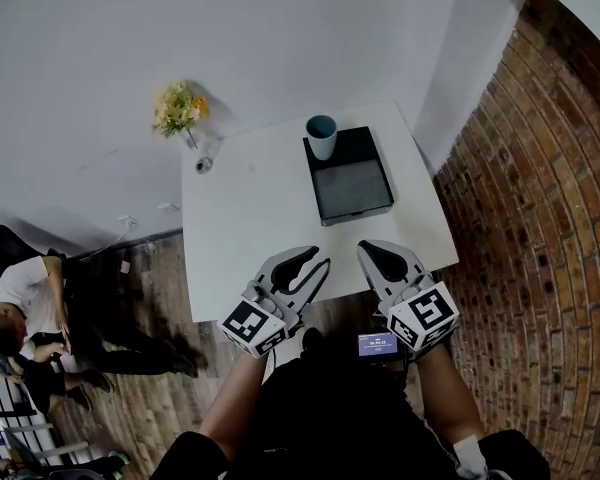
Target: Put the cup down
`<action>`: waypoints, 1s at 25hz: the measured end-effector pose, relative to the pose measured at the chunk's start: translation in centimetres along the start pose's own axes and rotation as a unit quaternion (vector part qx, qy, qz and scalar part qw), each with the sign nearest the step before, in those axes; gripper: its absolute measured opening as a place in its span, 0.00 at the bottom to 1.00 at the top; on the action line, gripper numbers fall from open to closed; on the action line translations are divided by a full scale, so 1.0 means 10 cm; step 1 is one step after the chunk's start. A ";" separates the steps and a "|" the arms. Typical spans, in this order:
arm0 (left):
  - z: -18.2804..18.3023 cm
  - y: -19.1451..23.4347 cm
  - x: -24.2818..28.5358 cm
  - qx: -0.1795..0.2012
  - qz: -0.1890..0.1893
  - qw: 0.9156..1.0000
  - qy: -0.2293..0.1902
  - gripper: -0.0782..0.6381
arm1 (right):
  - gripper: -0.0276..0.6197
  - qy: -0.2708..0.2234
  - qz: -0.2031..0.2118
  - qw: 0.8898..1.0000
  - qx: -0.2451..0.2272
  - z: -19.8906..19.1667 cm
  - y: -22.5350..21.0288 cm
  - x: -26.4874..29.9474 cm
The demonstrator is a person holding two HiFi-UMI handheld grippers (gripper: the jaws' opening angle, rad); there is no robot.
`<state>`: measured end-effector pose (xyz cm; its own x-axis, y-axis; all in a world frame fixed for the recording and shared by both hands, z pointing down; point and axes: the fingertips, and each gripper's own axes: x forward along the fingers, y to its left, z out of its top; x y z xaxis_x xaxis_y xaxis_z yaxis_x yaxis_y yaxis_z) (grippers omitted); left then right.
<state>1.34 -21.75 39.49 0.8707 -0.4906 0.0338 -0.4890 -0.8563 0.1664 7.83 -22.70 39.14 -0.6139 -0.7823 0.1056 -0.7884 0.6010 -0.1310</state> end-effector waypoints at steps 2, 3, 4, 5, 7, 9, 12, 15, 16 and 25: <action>0.00 -0.01 0.01 0.000 -0.001 1.000 0.000 0.26 | 0.06 -0.002 0.000 1.000 0.001 0.02 -0.01 -0.01; 0.00 -0.02 0.02 0.000 -0.002 1.000 0.000 0.26 | 0.06 -0.002 0.000 1.000 0.000 0.02 -0.01 0.00; 0.01 -0.02 0.02 0.000 -0.002 1.000 0.000 0.26 | 0.06 -0.002 0.000 1.000 0.000 0.03 -0.02 0.00; 0.01 -0.02 0.03 0.000 -0.002 1.000 0.001 0.26 | 0.06 -0.001 0.000 1.000 -0.001 0.03 -0.02 0.00; 0.01 -0.03 0.03 0.000 -0.003 1.000 0.001 0.25 | 0.06 0.000 0.001 1.000 -0.002 0.03 -0.02 0.00; 0.02 -0.04 0.03 0.001 -0.003 1.000 0.001 0.25 | 0.06 0.001 0.004 1.000 -0.006 0.03 -0.01 0.00; 0.02 -0.06 0.04 0.001 -0.004 1.000 0.000 0.24 | 0.06 0.003 0.006 1.000 -0.009 0.03 0.01 0.00; 0.02 -0.06 0.05 0.002 -0.003 1.000 0.003 0.24 | 0.06 0.003 0.008 1.000 -0.010 0.02 0.01 0.00; 0.02 -0.06 0.05 0.002 -0.002 1.000 0.004 0.24 | 0.06 0.003 0.008 1.000 -0.011 0.02 0.01 0.00; 0.02 -0.05 0.04 0.002 0.002 1.000 0.004 0.23 | 0.06 0.002 0.007 1.000 -0.015 0.05 0.01 0.00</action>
<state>1.98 -21.54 39.24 0.8694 -0.4924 0.0414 -0.4922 -0.8552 0.1623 7.77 -22.74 38.67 -0.6256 -0.7725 0.1087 -0.7800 0.6173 -0.1027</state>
